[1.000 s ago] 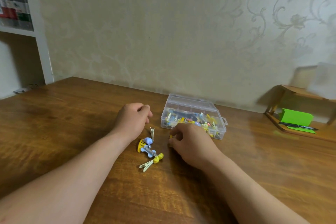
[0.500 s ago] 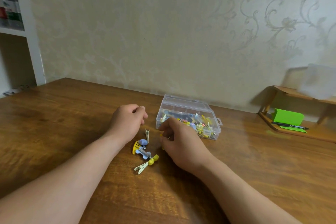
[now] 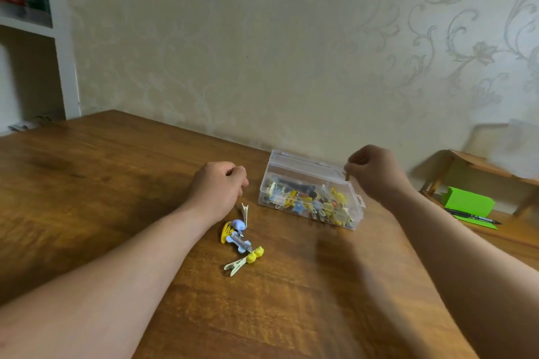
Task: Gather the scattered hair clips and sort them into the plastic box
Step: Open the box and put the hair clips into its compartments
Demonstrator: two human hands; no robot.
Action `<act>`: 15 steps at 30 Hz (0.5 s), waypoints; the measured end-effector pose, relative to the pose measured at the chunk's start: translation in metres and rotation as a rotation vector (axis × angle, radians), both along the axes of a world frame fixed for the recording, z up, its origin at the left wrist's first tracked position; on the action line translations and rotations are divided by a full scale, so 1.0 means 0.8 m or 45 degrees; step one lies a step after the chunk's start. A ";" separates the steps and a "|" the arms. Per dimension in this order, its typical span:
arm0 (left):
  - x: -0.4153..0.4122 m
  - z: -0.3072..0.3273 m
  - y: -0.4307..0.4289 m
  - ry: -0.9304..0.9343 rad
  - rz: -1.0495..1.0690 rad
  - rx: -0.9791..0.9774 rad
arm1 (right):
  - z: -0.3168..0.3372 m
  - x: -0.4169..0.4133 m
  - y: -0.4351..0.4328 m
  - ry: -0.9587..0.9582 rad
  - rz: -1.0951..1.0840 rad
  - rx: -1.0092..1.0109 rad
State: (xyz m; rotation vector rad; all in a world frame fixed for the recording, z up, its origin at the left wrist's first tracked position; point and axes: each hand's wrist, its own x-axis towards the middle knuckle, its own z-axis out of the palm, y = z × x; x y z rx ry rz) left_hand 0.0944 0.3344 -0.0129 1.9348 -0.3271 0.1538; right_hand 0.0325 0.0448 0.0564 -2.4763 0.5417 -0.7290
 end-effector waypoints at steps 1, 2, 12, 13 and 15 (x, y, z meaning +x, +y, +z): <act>0.000 0.000 0.000 -0.002 -0.002 0.001 | 0.000 0.007 -0.009 0.041 -0.026 -0.044; -0.001 0.000 0.001 -0.002 -0.001 0.001 | 0.000 0.012 -0.014 0.088 -0.031 -0.097; -0.001 0.000 0.001 -0.002 0.000 0.019 | -0.018 0.031 -0.024 0.410 -0.018 -0.408; -0.002 0.000 0.001 -0.004 0.001 0.018 | -0.018 0.030 -0.023 0.433 -0.013 -0.428; -0.002 0.001 0.001 -0.005 0.002 0.020 | -0.019 0.030 -0.022 0.465 -0.005 -0.447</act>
